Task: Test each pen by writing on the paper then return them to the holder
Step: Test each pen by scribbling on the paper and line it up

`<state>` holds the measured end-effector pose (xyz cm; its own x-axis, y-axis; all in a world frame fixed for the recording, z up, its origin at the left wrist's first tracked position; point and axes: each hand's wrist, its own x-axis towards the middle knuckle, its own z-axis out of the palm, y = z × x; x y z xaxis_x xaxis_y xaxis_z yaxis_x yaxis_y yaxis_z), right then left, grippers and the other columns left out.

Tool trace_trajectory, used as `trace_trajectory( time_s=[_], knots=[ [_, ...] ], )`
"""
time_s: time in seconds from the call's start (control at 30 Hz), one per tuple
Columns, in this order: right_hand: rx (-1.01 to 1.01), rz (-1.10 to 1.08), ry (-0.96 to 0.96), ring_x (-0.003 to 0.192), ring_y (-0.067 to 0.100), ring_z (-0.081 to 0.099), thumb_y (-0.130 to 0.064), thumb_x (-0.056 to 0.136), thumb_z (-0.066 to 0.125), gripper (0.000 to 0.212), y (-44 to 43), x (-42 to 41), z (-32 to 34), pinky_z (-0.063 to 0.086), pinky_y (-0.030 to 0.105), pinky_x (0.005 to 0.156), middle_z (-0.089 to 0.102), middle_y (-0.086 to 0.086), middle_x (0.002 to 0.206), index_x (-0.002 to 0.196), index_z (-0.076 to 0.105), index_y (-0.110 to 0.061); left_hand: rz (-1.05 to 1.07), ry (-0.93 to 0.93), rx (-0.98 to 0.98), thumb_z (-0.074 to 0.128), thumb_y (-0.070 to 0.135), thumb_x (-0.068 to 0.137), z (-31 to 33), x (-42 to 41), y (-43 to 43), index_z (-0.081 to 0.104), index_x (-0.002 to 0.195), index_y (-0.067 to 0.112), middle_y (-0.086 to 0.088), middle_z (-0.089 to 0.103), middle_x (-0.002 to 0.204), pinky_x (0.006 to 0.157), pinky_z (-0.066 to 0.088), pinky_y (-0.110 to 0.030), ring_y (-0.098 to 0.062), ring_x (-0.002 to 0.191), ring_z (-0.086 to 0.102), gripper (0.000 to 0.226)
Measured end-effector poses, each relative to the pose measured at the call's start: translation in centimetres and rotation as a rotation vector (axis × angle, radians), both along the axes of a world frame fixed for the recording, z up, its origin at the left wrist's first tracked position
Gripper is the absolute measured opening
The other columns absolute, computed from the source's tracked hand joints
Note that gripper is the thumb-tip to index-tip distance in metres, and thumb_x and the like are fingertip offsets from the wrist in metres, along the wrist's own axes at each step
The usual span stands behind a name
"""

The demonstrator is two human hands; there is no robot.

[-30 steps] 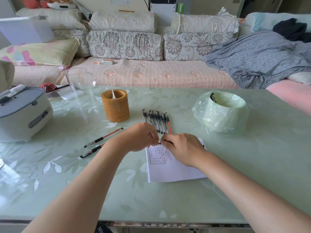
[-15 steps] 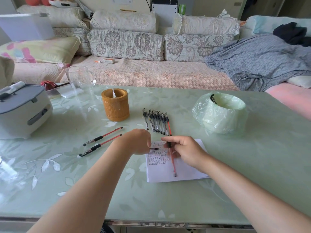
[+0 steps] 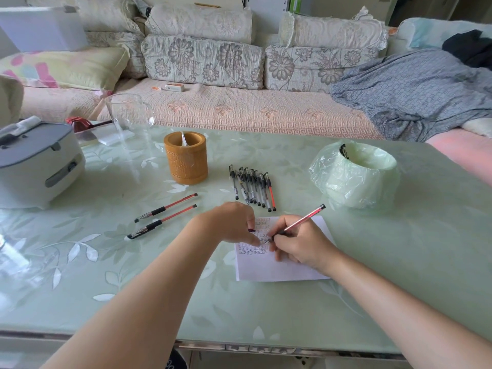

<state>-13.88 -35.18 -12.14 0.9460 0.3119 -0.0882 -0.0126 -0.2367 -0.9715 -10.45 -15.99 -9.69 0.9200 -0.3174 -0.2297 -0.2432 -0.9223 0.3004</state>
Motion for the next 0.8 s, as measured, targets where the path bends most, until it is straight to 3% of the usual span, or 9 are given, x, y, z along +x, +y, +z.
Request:
trace_trajectory(
  time_s=[0.07,0.3,0.47,0.8],
  knots=[
    [-0.038,0.005,-0.030,0.048,0.018,0.052,0.012,0.081,0.058,0.021,-0.3,0.1,-0.2,0.043,0.023,0.045,0.060,0.014,0.066,0.079,0.059,-0.009,0.005,0.014,-0.003,0.077,0.053,0.073,0.1,0.0,0.0,0.061,0.106,0.025,0.003,0.059,0.109,0.088,0.050,-0.037,-0.017,0.098,0.054,0.047],
    [-0.128,0.070,-0.131,0.047,0.011,0.042,0.003,0.075,0.063,0.026,-0.9,0.4,-0.8,0.034,0.024,0.047,0.052,-0.006,0.054,0.064,0.054,-0.019,0.019,0.003,-0.013,0.075,0.057,0.072,-0.2,0.1,-0.5,0.061,0.102,0.025,0.003,0.058,0.107,0.088,0.051,-0.038,-0.018,0.097,0.056,0.046],
    [-0.127,0.078,-0.172,0.052,0.012,0.042,-0.006,0.070,0.064,0.022,-0.7,0.3,-0.9,0.033,0.024,0.050,0.052,-0.005,0.056,0.060,0.053,-0.022,0.031,-0.012,-0.016,0.077,0.059,0.070,-0.4,0.1,-1.0,0.061,0.106,0.023,0.002,0.057,0.107,0.088,0.051,-0.037,-0.018,0.097,0.054,0.053],
    [-0.190,0.068,-0.156,0.051,0.010,0.038,0.002,0.076,0.066,0.029,-0.6,0.4,-1.0,0.030,0.023,0.051,0.048,-0.006,0.054,0.061,0.051,-0.018,0.014,-0.046,-0.018,0.075,0.060,0.071,-0.5,0.0,-1.3,0.062,0.107,0.022,0.000,0.059,0.107,0.084,0.048,-0.031,-0.019,0.099,0.053,0.055]
  ],
)
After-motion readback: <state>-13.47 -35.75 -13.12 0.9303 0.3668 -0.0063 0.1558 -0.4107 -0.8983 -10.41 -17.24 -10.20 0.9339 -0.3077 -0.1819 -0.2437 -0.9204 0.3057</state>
